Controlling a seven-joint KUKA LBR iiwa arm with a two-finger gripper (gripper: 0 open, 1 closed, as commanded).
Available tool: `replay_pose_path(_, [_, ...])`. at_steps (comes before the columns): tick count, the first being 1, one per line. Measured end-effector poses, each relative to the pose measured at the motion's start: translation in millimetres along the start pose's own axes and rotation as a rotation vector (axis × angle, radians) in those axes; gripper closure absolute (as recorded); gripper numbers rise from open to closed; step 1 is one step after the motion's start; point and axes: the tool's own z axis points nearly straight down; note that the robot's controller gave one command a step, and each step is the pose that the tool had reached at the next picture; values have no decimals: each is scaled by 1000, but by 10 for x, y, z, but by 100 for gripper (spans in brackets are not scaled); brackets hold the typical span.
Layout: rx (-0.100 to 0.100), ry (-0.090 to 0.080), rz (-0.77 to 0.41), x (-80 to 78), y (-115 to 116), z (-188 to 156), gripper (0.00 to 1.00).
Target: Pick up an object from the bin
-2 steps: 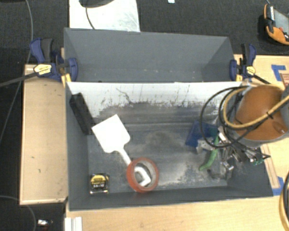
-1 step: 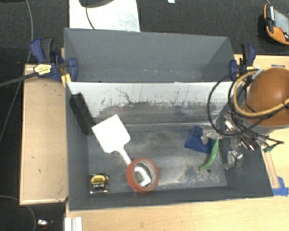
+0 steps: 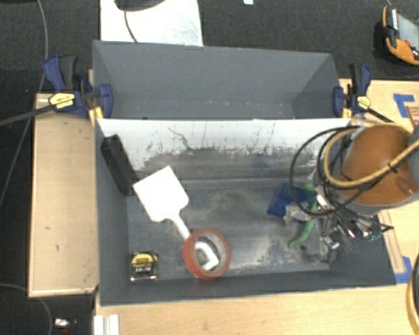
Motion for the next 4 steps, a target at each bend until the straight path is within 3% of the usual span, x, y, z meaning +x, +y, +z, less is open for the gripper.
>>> replay_pose_path(1, [19, -21, -460, -65, -243, 44, 0])
replay_pose_path(2, [1, -4, -10, -18, -3, -13, 100])
replay_pose_path(4, [-3, 1, -10, -1, 14, -186, 100])
